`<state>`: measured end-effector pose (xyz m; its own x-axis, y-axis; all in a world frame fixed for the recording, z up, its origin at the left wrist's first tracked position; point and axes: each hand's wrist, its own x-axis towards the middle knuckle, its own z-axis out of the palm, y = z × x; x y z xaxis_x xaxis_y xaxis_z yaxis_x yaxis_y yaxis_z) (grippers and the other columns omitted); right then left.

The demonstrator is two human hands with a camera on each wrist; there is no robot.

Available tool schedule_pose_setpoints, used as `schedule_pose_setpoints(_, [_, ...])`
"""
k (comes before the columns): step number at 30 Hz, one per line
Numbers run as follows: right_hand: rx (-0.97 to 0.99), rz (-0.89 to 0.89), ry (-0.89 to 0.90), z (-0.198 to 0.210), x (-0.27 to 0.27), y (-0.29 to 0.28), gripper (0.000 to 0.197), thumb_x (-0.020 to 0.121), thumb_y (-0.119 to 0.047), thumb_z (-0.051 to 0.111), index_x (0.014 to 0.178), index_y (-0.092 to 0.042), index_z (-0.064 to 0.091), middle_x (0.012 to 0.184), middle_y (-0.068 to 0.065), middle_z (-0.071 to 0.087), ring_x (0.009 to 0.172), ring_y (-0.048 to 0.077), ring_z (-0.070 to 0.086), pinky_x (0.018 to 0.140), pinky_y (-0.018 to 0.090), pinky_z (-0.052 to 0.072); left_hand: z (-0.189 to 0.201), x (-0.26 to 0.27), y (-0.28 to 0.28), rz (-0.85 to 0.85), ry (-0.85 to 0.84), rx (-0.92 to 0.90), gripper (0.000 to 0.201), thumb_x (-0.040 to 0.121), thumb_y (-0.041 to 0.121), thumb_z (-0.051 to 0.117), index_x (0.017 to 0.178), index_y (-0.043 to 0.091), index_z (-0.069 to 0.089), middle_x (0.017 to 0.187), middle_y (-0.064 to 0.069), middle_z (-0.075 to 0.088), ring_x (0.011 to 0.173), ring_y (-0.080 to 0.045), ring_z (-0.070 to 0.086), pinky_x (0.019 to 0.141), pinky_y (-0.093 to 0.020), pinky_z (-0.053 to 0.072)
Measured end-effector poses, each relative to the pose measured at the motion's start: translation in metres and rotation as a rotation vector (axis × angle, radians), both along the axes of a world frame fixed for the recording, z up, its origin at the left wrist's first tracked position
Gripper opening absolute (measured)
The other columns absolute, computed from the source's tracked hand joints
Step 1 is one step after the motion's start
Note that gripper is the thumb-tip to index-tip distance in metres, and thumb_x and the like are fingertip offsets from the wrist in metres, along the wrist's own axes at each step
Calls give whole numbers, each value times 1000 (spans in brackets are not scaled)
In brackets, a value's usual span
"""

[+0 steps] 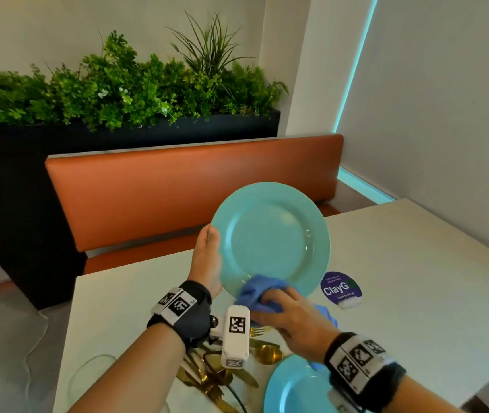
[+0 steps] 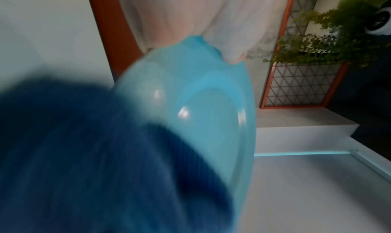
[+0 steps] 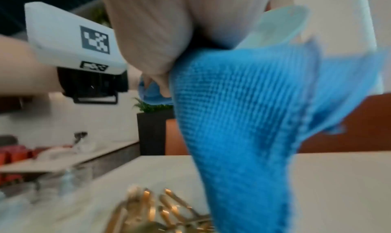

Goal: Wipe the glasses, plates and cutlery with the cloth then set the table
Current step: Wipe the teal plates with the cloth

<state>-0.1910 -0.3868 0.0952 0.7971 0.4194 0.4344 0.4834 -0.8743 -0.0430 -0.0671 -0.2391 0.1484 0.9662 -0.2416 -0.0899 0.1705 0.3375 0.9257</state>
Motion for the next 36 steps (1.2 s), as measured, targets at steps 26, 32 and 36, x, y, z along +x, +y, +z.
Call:
schedule_pose_setpoints(26, [277, -262, 346, 12, -14, -29, 31, 78, -20, 61, 108, -30, 60, 110, 12, 59, 95, 19, 59, 84, 30, 51, 1, -26, 22, -185, -188, 136, 28, 103, 28, 28, 114, 25, 53, 104, 3, 64, 91, -10, 61, 81, -29, 51])
schedule_pose_setpoints(32, [511, -604, 28, 56, 26, -32, 52, 87, -6, 43, 139, -4, 39, 127, 30, 38, 110, 43, 48, 88, 33, 39, -2, -44, 6, -290, -211, 184, 25, 101, 29, 30, 105, 31, 55, 104, 4, 66, 93, -13, 64, 85, -33, 52])
schedule_pose_setpoints(36, [506, -362, 113, 40, 22, 19, 57, 84, -8, 42, 141, -10, 38, 131, 26, 38, 112, 40, 47, 90, 28, 36, -6, -55, -9, -298, -153, 131, 29, 103, 26, 29, 102, 24, 58, 109, -9, 64, 102, -23, 59, 94, -40, 48])
